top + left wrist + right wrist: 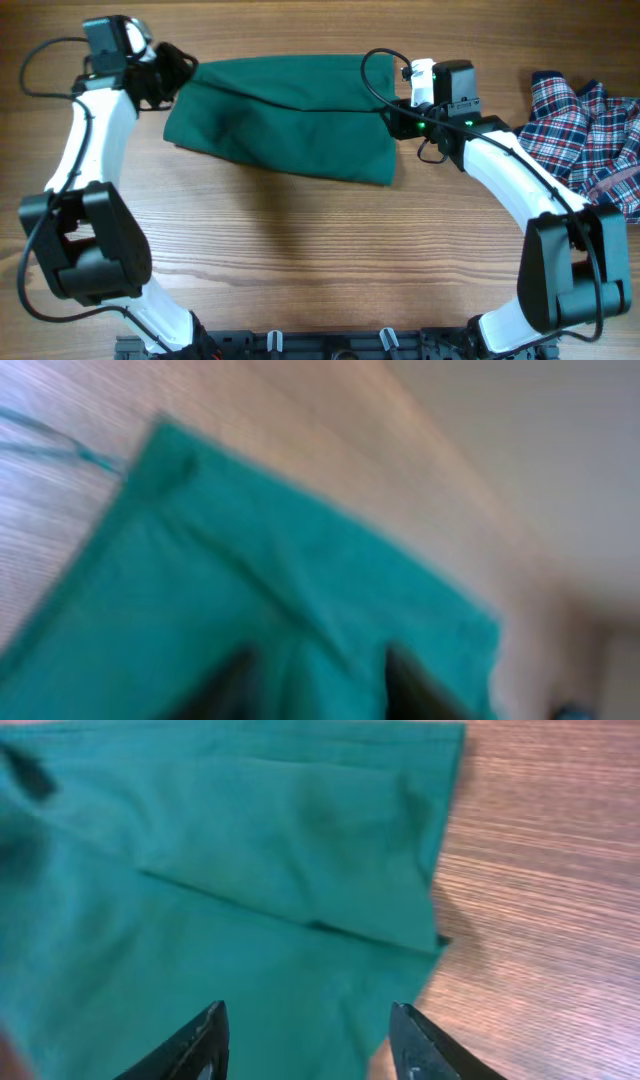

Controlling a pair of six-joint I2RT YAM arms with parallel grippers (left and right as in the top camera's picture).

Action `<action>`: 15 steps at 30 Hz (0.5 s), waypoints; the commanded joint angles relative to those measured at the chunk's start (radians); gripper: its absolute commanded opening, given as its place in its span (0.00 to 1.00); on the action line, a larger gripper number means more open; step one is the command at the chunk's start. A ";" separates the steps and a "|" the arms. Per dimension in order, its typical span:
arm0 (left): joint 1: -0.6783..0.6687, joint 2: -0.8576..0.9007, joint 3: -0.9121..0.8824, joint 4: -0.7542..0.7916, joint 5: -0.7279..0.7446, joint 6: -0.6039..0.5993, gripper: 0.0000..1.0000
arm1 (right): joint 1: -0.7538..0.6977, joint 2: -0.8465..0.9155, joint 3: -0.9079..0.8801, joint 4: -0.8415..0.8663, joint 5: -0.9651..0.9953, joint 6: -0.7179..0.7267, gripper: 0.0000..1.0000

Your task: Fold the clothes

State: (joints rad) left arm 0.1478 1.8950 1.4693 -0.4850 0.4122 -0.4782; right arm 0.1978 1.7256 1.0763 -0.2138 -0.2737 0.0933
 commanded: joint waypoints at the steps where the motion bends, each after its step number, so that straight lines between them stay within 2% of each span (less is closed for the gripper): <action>1: -0.102 0.019 0.014 -0.036 -0.148 0.147 0.04 | 0.009 -0.020 0.006 -0.041 -0.132 0.105 0.14; 2: -0.124 0.035 0.014 -0.031 -0.163 0.183 0.04 | 0.009 -0.013 0.006 -0.030 -0.132 0.135 0.10; 4: -0.152 0.085 0.014 -0.035 -0.175 0.187 0.04 | 0.012 0.022 0.006 0.008 -0.141 0.147 0.09; 6: -0.179 0.149 0.014 -0.060 -0.174 0.188 0.04 | 0.020 0.099 0.006 0.101 -0.153 0.177 0.09; 9: -0.219 0.175 0.014 -0.119 -0.191 0.263 0.04 | 0.020 0.206 0.006 0.255 -0.180 0.251 0.09; 11: -0.240 0.189 0.012 -0.138 -0.263 0.266 0.04 | 0.020 0.278 0.006 0.351 -0.180 0.297 0.09; 15: -0.242 0.246 0.000 -0.163 -0.265 0.266 0.04 | 0.020 0.357 0.006 0.466 -0.146 0.336 0.09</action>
State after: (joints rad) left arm -0.0982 2.0914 1.4738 -0.6319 0.1783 -0.2382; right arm 0.2146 2.0563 1.0756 0.2260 -0.4263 0.3962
